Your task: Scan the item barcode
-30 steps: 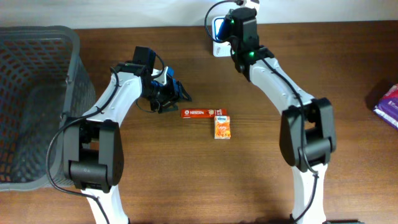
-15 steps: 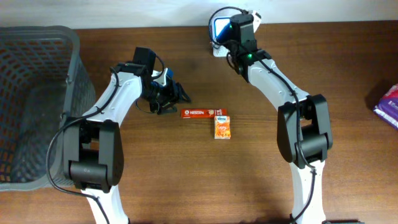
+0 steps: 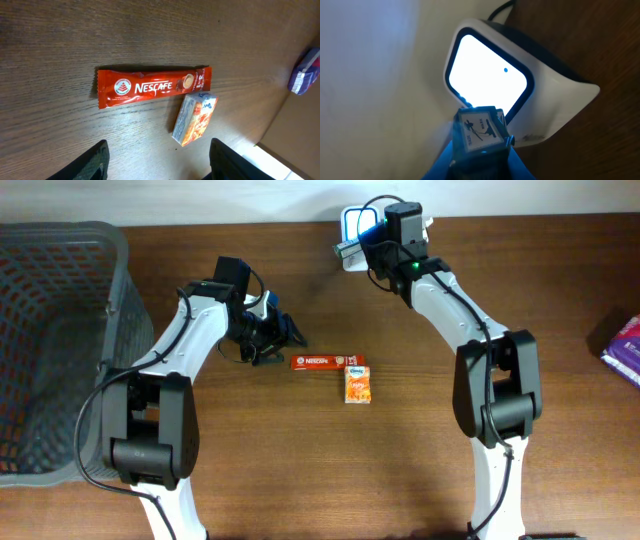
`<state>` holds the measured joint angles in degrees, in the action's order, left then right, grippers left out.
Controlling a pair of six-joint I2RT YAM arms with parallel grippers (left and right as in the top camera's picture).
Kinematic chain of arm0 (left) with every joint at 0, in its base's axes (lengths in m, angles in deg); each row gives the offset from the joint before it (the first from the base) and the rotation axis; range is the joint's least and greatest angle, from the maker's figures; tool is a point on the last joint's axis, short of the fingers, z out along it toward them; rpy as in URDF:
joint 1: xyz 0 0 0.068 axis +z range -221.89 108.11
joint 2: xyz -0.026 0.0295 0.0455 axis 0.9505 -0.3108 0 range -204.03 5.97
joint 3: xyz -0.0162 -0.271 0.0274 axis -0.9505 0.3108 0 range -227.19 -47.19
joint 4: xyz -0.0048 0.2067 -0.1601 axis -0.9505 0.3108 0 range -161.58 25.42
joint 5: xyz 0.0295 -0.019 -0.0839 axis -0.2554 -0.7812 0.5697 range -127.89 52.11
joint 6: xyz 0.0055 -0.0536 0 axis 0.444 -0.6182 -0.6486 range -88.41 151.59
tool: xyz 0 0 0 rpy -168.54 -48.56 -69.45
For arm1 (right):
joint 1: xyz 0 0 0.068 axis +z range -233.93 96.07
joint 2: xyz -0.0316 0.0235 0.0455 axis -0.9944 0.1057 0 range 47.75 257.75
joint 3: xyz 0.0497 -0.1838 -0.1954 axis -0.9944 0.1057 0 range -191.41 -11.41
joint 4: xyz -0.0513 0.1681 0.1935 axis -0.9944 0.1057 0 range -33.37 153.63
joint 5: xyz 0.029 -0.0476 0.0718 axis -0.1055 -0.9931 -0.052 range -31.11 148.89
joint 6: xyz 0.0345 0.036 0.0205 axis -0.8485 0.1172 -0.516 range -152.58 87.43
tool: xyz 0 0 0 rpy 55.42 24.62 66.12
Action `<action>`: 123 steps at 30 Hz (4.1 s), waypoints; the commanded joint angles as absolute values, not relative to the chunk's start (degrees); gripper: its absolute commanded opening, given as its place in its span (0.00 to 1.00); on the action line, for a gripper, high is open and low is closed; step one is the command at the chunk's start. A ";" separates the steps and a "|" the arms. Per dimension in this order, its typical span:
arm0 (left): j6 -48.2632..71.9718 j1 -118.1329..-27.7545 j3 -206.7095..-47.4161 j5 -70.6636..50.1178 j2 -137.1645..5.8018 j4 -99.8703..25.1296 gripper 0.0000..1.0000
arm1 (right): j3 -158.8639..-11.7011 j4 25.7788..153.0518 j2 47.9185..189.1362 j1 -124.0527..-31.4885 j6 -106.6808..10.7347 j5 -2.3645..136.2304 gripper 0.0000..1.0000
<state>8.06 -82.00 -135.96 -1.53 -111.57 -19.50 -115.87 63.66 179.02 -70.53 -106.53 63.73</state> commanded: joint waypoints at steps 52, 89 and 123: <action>4.39 -88.30 -136.05 -33.22 -110.70 -9.99 0.99 | -87.74 103.52 158.78 -59.57 -60.52 65.04 0.99; 4.39 -88.30 -136.05 -33.22 -110.70 -10.02 0.99 | -87.94 103.59 155.80 -66.55 -58.75 70.11 0.99; 4.41 -88.30 -136.05 -33.22 -110.70 -10.02 0.99 | -88.51 113.27 155.91 -64.71 -52.30 65.79 0.63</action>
